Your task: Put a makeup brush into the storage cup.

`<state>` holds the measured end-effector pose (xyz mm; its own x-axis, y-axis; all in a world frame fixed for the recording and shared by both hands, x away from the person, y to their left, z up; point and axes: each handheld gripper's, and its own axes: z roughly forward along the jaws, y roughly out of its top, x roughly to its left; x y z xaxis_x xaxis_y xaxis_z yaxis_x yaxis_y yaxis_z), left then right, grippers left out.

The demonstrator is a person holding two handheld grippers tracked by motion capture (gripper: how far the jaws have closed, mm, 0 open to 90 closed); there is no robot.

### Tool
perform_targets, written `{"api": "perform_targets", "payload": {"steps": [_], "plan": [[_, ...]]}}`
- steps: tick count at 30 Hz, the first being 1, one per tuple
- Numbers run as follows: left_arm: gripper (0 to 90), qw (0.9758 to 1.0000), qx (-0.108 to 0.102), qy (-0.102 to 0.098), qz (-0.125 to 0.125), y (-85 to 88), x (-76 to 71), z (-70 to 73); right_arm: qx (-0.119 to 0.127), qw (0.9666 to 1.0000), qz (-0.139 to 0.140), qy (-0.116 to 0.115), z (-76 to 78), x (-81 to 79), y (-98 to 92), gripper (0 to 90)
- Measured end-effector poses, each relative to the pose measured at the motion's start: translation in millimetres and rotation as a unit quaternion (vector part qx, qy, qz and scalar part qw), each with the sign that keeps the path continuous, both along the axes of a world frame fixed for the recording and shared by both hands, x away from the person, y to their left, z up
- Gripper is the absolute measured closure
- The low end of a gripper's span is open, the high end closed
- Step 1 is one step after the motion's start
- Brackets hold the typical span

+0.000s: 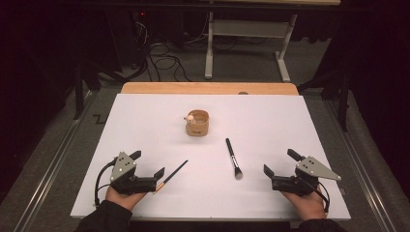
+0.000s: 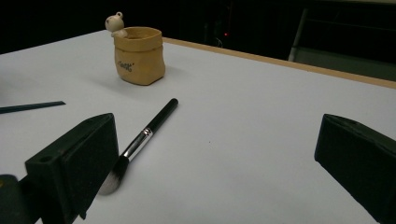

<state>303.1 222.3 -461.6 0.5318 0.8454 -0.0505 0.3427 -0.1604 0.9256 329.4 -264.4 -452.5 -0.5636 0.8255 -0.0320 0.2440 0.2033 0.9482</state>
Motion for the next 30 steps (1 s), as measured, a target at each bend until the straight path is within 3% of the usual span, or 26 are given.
{"api": "perform_targets", "payload": {"steps": [30], "plan": [[3.9, 0.9995, -0.014, 0.003, 0.028, 6.5, 0.3, -3.3, 0.003, 0.9999, -0.009, 0.006, -3.4, 0.0, -2.2, 0.3]]}}
